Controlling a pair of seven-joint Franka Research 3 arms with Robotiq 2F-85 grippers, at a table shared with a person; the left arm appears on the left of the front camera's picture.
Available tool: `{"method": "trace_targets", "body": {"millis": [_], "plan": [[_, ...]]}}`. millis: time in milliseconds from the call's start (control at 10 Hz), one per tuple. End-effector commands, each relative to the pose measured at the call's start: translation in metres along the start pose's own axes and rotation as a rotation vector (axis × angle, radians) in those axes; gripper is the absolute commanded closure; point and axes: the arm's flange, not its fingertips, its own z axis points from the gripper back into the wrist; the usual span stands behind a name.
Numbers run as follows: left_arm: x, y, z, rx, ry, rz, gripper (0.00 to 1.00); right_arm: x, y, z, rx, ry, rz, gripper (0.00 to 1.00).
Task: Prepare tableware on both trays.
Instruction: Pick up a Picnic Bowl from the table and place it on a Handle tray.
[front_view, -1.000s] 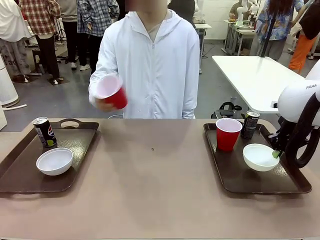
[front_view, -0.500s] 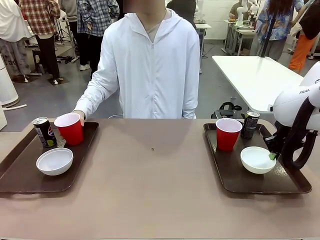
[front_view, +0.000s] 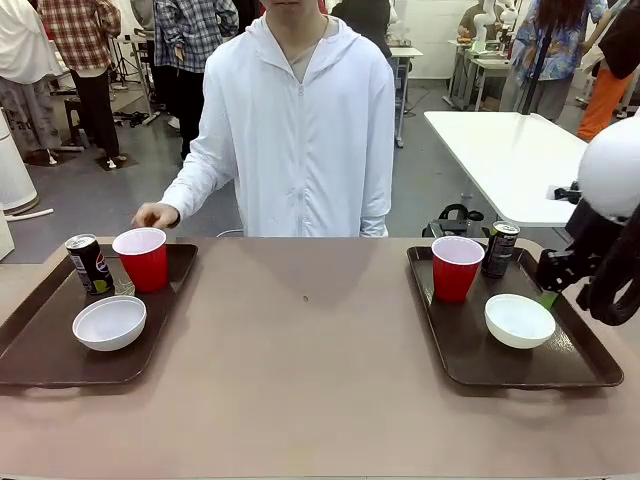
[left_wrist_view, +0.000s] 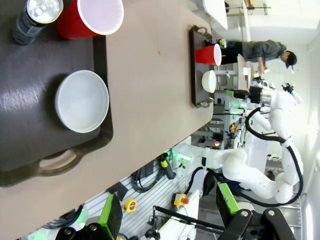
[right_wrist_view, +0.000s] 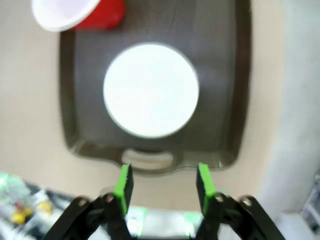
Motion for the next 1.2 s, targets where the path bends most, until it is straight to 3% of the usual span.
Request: {"method": "trace_targets", "body": {"millis": [0,300,1100], "plan": [[0.001,-0.002,0.002,-0.019,0.0,-0.015,0.0,-0.032,0.002,0.022,0.03,0.056,0.028,0.35],[0.001,-0.002,0.002,-0.019,0.0,-0.015,0.0,-0.039,0.007,0.057,0.004,0.077,0.026,0.05],[0.001,-0.002,0.002,-0.019,0.0,-0.015,0.0,-0.044,0.008,0.048,0.018,0.078,0.024,0.05]]}}
